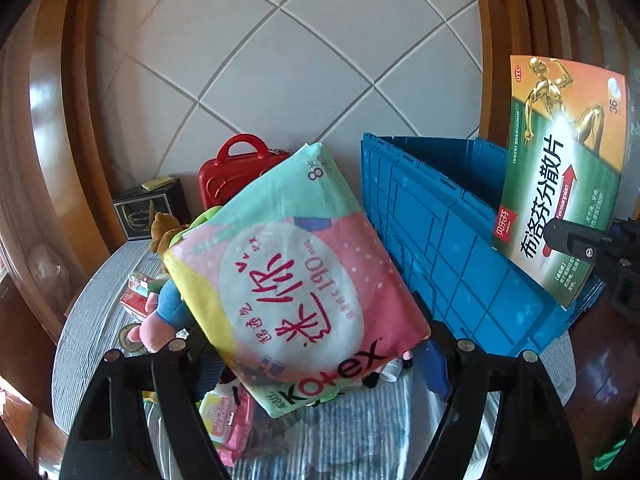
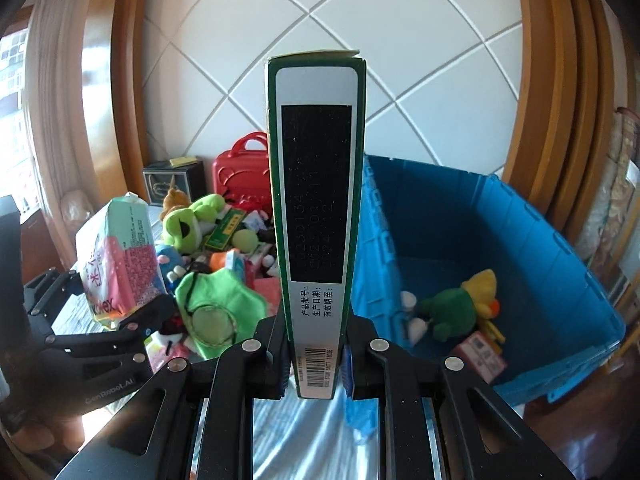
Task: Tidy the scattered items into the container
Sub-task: 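Lift the Kotex pack with the left tool while the right tool carries the medicine box to the crate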
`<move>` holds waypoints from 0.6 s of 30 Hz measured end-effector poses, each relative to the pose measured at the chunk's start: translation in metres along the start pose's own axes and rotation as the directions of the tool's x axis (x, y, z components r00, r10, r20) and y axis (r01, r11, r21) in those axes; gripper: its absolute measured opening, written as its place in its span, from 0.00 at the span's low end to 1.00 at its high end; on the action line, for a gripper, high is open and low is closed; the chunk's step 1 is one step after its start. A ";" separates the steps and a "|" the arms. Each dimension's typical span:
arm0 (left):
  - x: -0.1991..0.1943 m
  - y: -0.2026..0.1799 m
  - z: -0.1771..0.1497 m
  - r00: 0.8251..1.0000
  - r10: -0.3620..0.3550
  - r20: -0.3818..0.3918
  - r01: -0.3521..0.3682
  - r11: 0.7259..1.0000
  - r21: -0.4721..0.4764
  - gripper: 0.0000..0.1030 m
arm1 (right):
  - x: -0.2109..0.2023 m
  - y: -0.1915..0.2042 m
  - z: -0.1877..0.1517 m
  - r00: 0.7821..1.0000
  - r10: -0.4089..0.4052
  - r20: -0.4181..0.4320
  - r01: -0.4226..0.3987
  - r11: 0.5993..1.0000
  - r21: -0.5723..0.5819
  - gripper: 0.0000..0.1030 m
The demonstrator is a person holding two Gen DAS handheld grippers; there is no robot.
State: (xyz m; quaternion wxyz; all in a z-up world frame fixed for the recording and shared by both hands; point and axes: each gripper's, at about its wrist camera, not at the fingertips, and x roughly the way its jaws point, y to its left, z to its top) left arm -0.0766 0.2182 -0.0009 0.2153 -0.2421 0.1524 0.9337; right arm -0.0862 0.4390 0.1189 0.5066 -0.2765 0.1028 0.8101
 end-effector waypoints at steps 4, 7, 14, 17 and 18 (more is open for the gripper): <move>-0.003 -0.043 0.030 1.000 -0.015 0.018 0.014 0.999 0.048 0.76 | -0.008 -0.053 0.009 1.000 -0.011 0.017 0.010 0.999 0.039 0.18; 0.000 -0.075 0.051 0.999 -0.037 0.035 0.033 0.995 0.094 0.76 | -0.009 -0.092 0.013 0.999 -0.033 0.026 0.031 0.997 0.074 0.18; 0.020 -0.137 0.099 0.993 -0.107 0.058 0.097 0.983 0.154 0.76 | 0.001 -0.157 0.035 0.996 -0.088 0.016 0.085 0.991 0.107 0.18; 0.030 -0.155 0.120 0.989 -0.144 0.041 0.136 0.978 0.158 0.76 | 0.005 -0.176 0.051 0.994 -0.110 0.026 0.107 0.988 0.115 0.18; 0.034 -0.162 0.127 0.987 -0.157 0.033 0.150 0.975 0.163 0.76 | 0.007 -0.183 0.057 0.993 -0.114 0.028 0.110 0.986 0.123 0.18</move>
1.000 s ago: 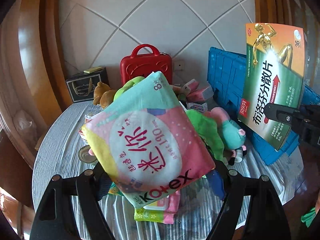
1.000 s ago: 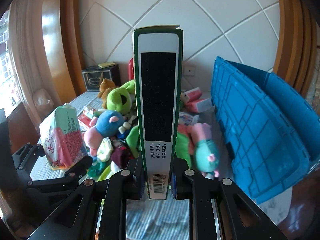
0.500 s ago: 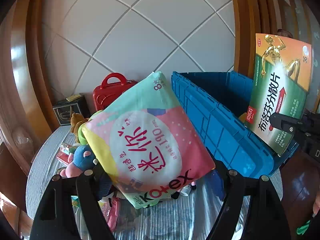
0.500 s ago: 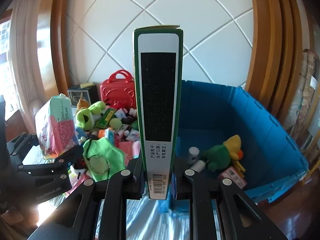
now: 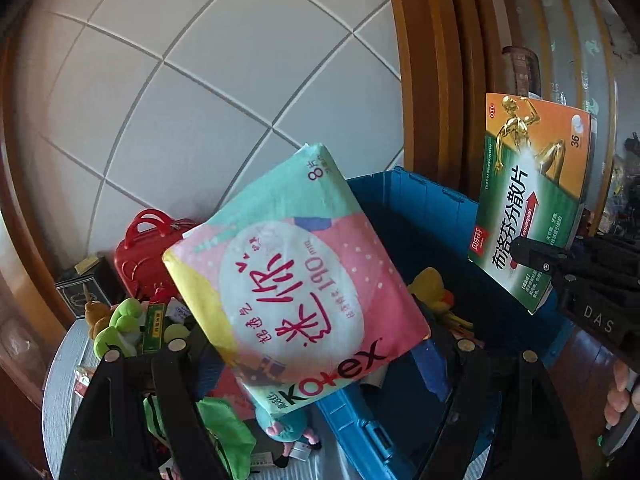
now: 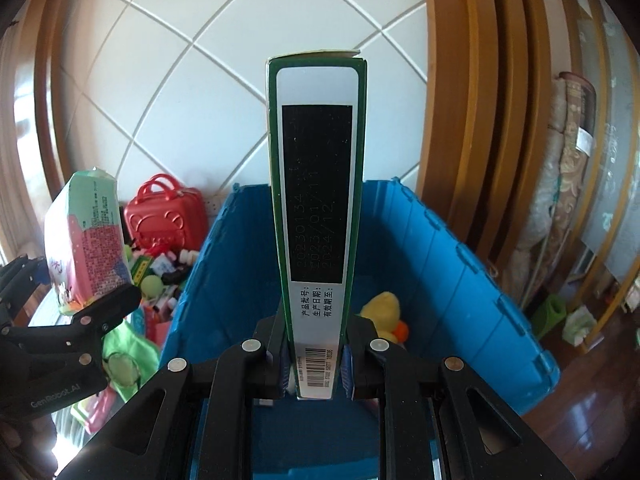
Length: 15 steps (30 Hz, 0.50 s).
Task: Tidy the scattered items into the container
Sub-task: 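Lift the Kotex pack with the left tool while the right tool carries the medicine box to the crate, then open the left tool over the crate while the right tool releases the medicine box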
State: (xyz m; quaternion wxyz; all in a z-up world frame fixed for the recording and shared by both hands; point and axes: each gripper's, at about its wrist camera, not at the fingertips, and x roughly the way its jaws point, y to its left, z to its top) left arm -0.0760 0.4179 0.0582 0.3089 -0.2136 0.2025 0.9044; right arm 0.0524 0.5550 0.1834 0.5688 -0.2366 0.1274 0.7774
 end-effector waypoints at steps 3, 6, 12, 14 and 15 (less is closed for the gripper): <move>0.016 -0.012 0.023 1.000 -0.018 -0.011 0.018 1.000 0.023 0.76 | 0.007 -0.011 0.018 1.000 -0.018 0.013 0.018 1.000 -0.002 0.18; 0.038 -0.018 0.045 0.997 -0.046 -0.055 0.047 0.999 0.011 0.76 | 0.022 -0.022 0.033 1.000 -0.020 0.007 0.020 1.000 -0.021 0.18; 0.104 -0.038 0.075 0.982 -0.041 -0.186 0.037 0.999 -0.024 0.76 | 0.070 -0.040 0.056 0.999 -0.008 -0.044 0.004 0.996 -0.089 0.18; 0.134 -0.042 0.078 0.969 -0.026 -0.246 0.017 0.999 -0.036 0.76 | 0.091 -0.048 0.062 0.997 0.007 -0.077 -0.015 0.994 -0.106 0.18; 0.150 -0.043 0.078 0.959 -0.028 -0.283 0.014 0.999 -0.050 0.76 | 0.102 -0.052 0.065 0.995 0.018 -0.096 -0.028 0.994 -0.110 0.18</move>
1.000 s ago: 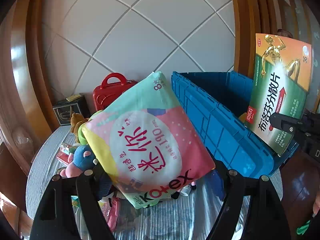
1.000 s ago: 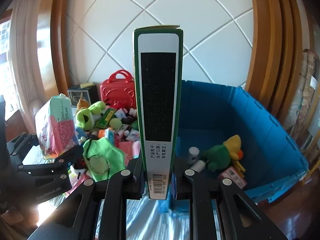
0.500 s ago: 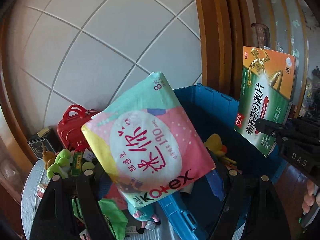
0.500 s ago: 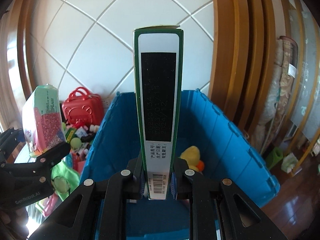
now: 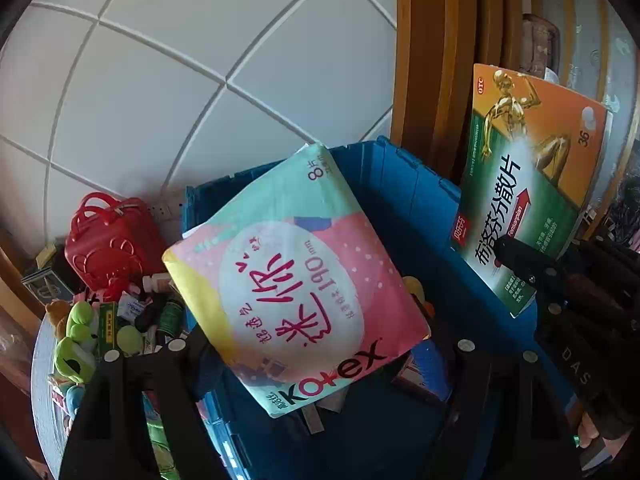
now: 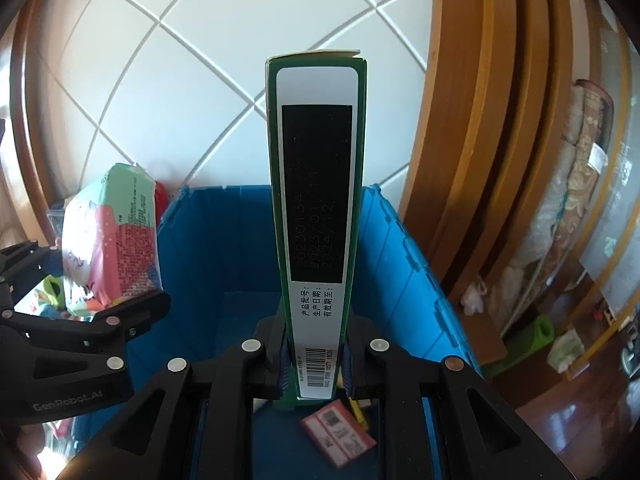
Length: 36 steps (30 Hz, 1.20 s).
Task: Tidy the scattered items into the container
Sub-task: 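Open the left tool over the crate while the right tool releases the medicine box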
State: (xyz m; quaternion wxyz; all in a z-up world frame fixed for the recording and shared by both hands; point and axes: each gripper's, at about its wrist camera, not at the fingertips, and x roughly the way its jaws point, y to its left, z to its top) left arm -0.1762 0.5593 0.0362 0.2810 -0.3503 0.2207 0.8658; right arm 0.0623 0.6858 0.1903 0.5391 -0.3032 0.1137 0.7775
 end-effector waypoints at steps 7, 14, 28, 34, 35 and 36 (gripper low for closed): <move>0.106 -0.004 0.017 0.957 -0.007 -0.290 -0.018 0.996 -0.083 0.76 | 0.096 -0.018 0.010 0.978 0.074 -0.197 -0.080 0.996 -0.026 0.18; 0.206 -0.004 -0.029 0.800 0.025 -0.599 -0.087 0.993 -0.075 0.76 | 0.205 -0.016 -0.036 0.849 0.113 -0.516 -0.157 0.987 -0.042 0.18; 0.252 -0.026 -0.104 0.600 0.097 -0.794 -0.133 0.991 0.021 0.77 | 0.253 -0.004 -0.124 0.630 0.036 -0.776 -0.212 0.969 -0.128 0.19; 0.242 -0.041 -0.114 0.583 0.112 -0.805 -0.127 0.991 0.046 0.78 | 0.245 -0.009 -0.143 0.572 0.019 -0.820 -0.235 0.962 -0.141 0.21; 0.239 -0.043 -0.115 0.585 0.116 -0.803 -0.126 0.991 0.051 0.78 | 0.242 -0.009 -0.145 0.565 0.019 -0.825 -0.246 0.958 -0.146 0.21; 0.236 -0.046 -0.116 0.587 0.117 -0.801 -0.125 0.991 0.053 0.78 | 0.239 -0.010 -0.146 0.559 0.022 -0.829 -0.256 0.955 -0.148 0.21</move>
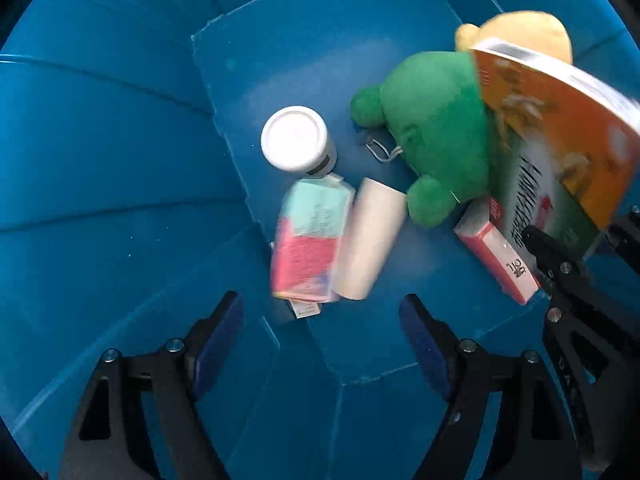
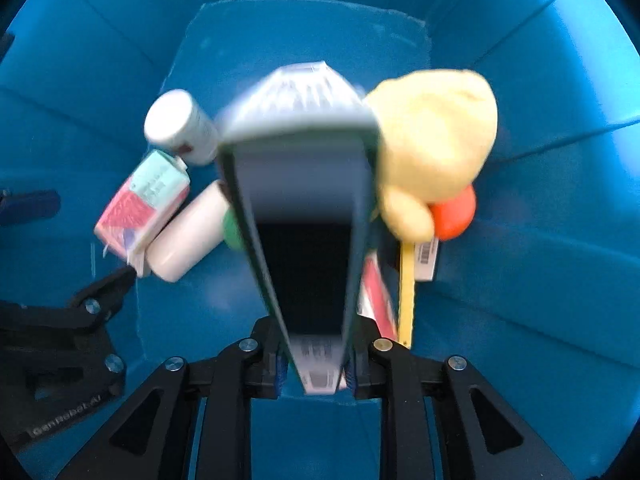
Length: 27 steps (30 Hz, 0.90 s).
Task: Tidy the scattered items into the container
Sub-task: 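Open the left tool over the crate while the right tool releases the medicine box, then move both tools back to the pile toward the wipes pack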
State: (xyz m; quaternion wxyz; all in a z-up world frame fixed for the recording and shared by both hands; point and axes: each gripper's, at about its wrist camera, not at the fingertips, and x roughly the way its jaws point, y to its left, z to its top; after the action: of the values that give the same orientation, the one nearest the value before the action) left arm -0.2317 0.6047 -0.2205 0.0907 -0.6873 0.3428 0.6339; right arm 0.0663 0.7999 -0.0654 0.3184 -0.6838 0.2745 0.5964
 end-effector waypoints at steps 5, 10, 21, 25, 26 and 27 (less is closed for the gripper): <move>-0.009 -0.002 -0.001 1.000 0.009 0.013 -0.009 1.000 0.013 0.78 | -0.008 0.003 -0.018 0.996 0.093 -0.016 -0.094 0.995 -0.039 0.26; -0.012 0.019 -0.002 1.000 0.012 0.023 -0.013 1.000 0.010 0.77 | -0.021 0.002 -0.032 0.994 0.111 0.009 -0.110 0.993 -0.049 0.40; -0.028 0.025 -0.032 0.998 -0.001 0.064 0.001 1.000 0.001 0.78 | -0.070 0.008 -0.036 0.998 0.027 0.061 -0.020 0.993 -0.114 0.84; -0.044 0.023 -0.051 0.994 -0.023 0.107 0.022 1.000 0.018 0.77 | -0.088 0.011 -0.041 0.995 0.011 0.097 0.002 0.990 -0.142 0.93; -0.051 0.022 -0.057 0.992 -0.027 0.123 0.024 0.999 0.032 0.77 | -0.092 0.010 -0.043 0.994 0.010 0.110 0.007 0.989 -0.149 0.96; -0.057 0.021 -0.063 0.990 -0.031 0.140 0.025 0.999 0.042 0.77 | -0.095 0.010 -0.046 0.992 0.010 0.124 0.009 0.988 -0.157 0.97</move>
State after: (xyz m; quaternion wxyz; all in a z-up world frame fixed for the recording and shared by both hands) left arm -0.1911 0.5740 -0.1498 0.1375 -0.6437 0.3385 0.6725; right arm 0.0755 0.7582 0.0315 0.2799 -0.6682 0.2064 0.6577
